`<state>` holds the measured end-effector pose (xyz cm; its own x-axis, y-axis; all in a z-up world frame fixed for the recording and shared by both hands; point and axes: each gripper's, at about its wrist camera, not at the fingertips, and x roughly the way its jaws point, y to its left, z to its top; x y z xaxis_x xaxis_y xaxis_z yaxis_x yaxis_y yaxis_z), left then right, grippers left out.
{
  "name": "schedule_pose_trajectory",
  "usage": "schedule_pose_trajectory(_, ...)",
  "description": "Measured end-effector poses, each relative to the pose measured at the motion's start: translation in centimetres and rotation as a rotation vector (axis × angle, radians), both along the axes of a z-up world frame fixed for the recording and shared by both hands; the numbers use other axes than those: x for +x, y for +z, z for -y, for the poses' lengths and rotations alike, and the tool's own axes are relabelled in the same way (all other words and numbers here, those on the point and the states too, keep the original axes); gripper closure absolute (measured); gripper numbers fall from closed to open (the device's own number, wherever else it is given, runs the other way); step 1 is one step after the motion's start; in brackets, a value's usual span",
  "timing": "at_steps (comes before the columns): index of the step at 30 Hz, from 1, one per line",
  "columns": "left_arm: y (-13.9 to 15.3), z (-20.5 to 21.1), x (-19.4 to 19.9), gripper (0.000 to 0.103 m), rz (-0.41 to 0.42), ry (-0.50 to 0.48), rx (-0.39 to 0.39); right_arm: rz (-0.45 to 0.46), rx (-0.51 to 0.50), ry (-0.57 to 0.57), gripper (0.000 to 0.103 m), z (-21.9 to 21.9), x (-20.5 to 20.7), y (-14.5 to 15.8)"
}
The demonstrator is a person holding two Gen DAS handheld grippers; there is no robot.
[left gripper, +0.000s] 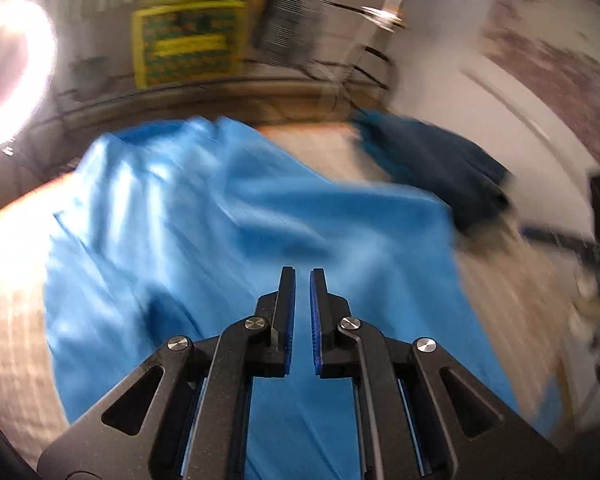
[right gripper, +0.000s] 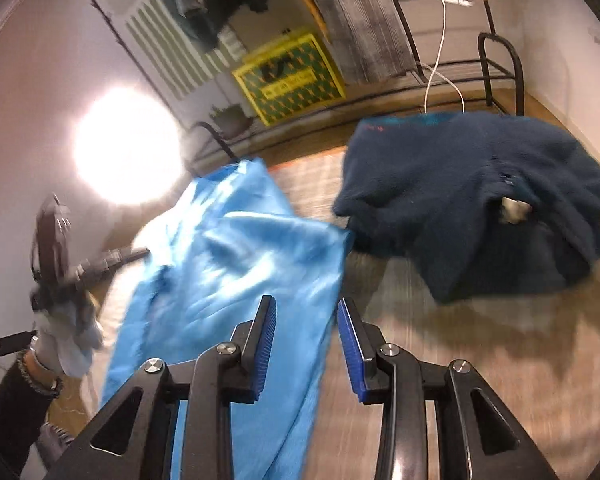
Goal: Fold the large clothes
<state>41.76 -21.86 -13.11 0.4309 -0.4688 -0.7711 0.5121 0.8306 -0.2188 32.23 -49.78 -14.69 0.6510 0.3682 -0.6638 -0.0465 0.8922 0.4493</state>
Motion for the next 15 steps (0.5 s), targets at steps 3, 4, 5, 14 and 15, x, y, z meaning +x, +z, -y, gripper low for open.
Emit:
schedule_pose_trajectory(3, -0.3, 1.3, -6.9, 0.098, -0.05, -0.116, -0.008, 0.04, 0.027, 0.01, 0.068, -0.1, -5.0, 2.3)
schedule_pose_trajectory(4, -0.6, 1.9, -9.4, 0.098, -0.071, -0.16, -0.008, 0.048, 0.035, 0.014, 0.068, -0.3, -7.3, 3.1)
schedule_pose_trajectory(5, -1.0, 2.6, -11.8, 0.098, -0.088, -0.205, 0.0, 0.052, 0.034, 0.014, 0.068, -0.5, -8.6, 3.5)
schedule_pose_trajectory(14, -6.7, 8.8, -25.4, 0.098, -0.203, -0.368, 0.063, 0.02, 0.027, -0.011, 0.069, -3.0, -20.4, 1.6)
schedule_pose_trajectory(15, -7.4, 9.1, -26.0, 0.097, -0.23, -0.36, 0.058, 0.017, 0.029, -0.018, 0.069, -3.0, -21.1, 1.3)
